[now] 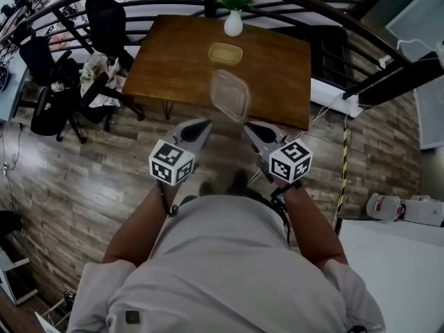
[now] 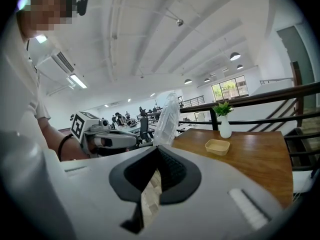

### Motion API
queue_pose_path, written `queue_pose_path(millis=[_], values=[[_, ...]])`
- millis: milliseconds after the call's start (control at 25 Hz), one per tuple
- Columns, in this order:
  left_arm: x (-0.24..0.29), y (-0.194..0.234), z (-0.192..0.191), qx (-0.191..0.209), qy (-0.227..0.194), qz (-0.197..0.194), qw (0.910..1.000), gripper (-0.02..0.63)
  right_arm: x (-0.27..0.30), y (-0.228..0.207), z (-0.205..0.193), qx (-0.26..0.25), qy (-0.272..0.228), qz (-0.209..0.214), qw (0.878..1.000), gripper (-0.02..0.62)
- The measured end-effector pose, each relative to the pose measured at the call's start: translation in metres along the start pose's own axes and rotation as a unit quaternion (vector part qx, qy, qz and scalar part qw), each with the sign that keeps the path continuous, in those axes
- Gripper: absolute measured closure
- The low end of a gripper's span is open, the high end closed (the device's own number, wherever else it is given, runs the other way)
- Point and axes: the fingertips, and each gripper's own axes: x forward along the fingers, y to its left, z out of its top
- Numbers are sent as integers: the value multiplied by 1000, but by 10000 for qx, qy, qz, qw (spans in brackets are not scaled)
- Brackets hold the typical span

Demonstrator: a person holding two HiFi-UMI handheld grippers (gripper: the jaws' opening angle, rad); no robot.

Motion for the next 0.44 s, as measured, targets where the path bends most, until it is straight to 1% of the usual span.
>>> queue_pose_path(millis=[240,440], values=[[-28,-5,-7,43,-49,-75,10000,603,0,29,-6,-29,-50,-97,9999,591],[-39,-6,-7,68,-91,-134,9998,603,2,41,-10,-30,-50,-165,9998,591]])
